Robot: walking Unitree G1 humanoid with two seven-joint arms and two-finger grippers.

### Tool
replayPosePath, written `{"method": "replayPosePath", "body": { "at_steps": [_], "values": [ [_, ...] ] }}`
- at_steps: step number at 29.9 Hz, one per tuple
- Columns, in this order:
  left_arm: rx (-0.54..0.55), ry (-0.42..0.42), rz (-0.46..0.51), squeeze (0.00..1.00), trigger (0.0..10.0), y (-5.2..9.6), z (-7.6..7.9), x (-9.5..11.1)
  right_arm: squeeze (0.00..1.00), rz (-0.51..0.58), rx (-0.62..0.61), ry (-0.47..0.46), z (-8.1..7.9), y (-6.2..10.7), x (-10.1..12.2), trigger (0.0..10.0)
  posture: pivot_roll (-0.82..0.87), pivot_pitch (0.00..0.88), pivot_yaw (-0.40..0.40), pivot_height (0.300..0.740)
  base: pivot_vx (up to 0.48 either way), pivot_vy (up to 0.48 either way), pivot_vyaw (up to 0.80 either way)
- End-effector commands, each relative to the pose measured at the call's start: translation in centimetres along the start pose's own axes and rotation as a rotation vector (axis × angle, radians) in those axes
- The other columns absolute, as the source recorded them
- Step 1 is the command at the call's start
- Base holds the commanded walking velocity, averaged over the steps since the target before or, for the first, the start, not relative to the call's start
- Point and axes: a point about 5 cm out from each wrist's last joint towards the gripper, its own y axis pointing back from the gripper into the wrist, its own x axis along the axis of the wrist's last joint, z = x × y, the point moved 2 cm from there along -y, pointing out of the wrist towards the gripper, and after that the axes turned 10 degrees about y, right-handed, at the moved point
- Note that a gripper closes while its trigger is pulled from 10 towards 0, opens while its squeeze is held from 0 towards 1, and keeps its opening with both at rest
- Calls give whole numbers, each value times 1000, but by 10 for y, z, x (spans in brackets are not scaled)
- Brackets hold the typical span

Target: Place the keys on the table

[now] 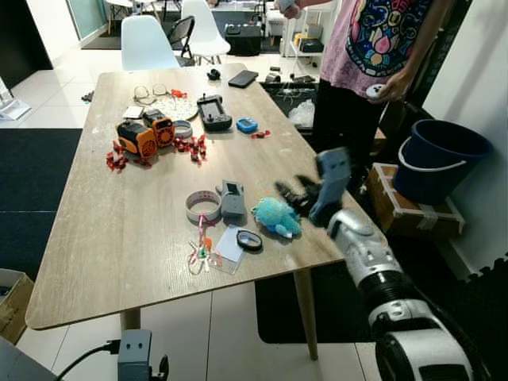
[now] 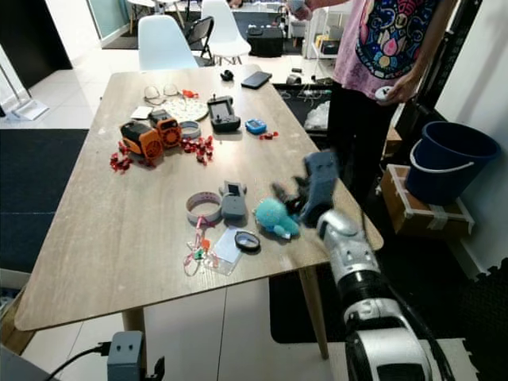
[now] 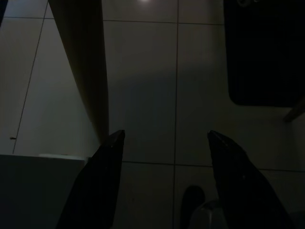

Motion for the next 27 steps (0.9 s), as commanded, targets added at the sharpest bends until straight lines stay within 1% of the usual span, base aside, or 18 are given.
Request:
{"method": "replayPosePath", "body": {
  "at_steps": [1,3,6,7,9,10,13,16,19,20,21,22,23,27],
  "values": [
    [12,3,-22,0,10000,2,-4,-5,0,-40,-45,-26,7,3,-10,10000,54,55,-11,740,0,0,0],
    [10,1,-26,0,10000,2,-4,-5,0,-78,-51,-30,8,4,-18,10000,52,57,-9,740,0,0,0],
    [9,0,-28,0,10000,2,-4,-5,0,-85,-51,-37,7,4,-20,10000,52,57,-9,740,0,0,0],
    [9,-1,-28,0,10000,2,-3,-6,761,-92,-50,-46,3,3,-24,10000,51,62,-8,740,0,0,0],
    [8,-2,-27,0,10000,2,-2,-5,761,-93,-54,-47,1,2,-24,10000,52,68,-9,740,0,0,0],
    [9,-1,-24,0,10000,2,-2,-5,1000,-90,-58,-50,0,1,-24,10000,53,73,-11,740,0,0,0],
    [10,2,-22,0,10000,2,-1,-5,1000,-83,-57,-55,-2,-1,-24,10000,56,79,-14,740,0,0,0],
    [23,11,-15,0,10000,3,-2,-6,1000,-44,-1,-101,-14,-7,-18,10000,58,88,-20,740,0,0,0],
    [27,14,-14,0,10000,4,-2,-7,1000,-54,34,-90,-24,-10,-18,10000,58,96,-24,740,0,0,0],
    [28,14,-14,0,10000,4,-2,-7,918,-60,41,-90,-26,-11,-18,10000,59,97,-25,740,0,0,0],
    [28,14,-14,0,10000,4,-2,-7,918,-60,41,-90,-26,-11,-18,10000,59,97,-25,740,0,0,0],
    [32,15,-16,0,10000,4,-2,-8,561,-73,58,-89,-30,-12,-20,10000,59,98,-27,740,0,0,0],
    [34,16,-16,0,10000,5,-2,-8,0,-83,72,-84,-34,-13,-22,10000,59,100,-29,740,0,0,0],
    [37,17,-16,0,10000,5,-3,-9,0,-99,96,-75,-39,-14,-24,10000,59,100,-29,740,0,0,0]
  ]
}}
